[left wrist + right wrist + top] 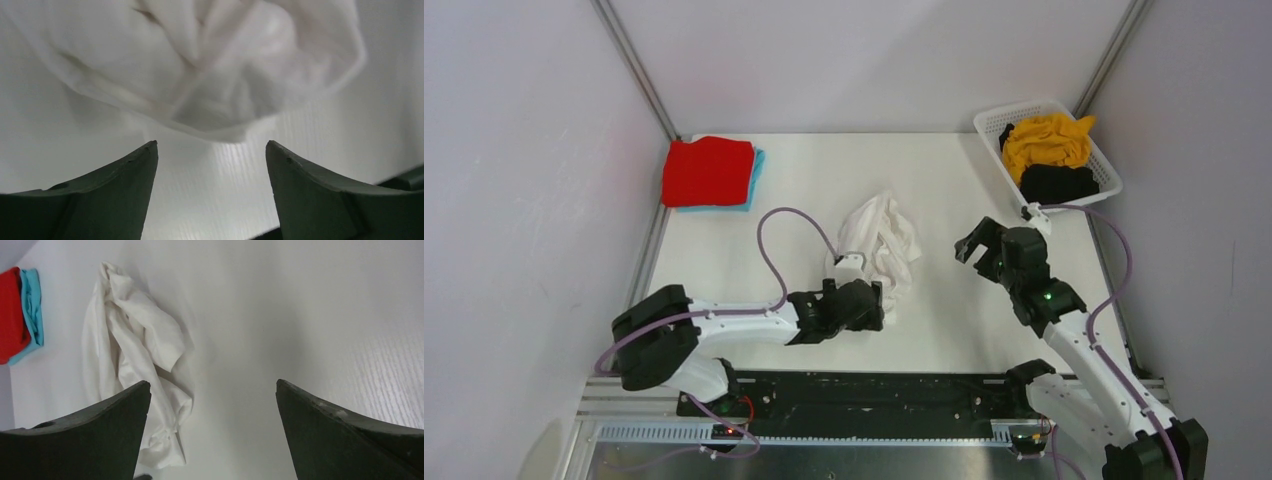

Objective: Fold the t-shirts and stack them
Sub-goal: Flatten out the tshirt

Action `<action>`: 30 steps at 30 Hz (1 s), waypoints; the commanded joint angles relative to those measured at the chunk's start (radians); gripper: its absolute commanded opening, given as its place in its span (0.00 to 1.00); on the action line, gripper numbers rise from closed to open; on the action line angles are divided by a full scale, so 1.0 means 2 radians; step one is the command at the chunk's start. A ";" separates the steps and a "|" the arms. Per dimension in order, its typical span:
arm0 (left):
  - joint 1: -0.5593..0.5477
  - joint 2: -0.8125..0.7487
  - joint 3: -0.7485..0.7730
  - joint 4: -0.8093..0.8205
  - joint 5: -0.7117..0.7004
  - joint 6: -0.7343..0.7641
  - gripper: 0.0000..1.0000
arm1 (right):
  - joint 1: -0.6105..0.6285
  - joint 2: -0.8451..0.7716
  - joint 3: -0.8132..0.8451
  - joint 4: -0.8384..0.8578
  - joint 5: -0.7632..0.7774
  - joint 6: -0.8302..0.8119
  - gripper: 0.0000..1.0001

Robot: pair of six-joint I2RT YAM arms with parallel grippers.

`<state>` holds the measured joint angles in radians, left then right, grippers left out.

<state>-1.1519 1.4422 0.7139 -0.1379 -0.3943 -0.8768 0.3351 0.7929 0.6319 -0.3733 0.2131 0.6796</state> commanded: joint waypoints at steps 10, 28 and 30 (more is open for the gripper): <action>0.099 -0.051 -0.089 0.044 -0.044 -0.051 0.67 | -0.001 0.023 0.002 0.020 0.003 -0.008 0.99; 0.147 0.048 -0.018 0.096 -0.016 -0.020 0.02 | 0.045 0.147 -0.024 0.127 -0.079 -0.036 0.96; 0.151 0.047 -0.020 0.096 -0.025 -0.021 0.00 | 0.052 0.182 -0.023 0.184 -0.094 -0.051 0.95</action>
<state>-0.8654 1.5318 0.6487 0.0326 -0.3882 -0.9249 0.4095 1.0595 0.5854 -0.2432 0.1040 0.6468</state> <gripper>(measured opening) 0.032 0.960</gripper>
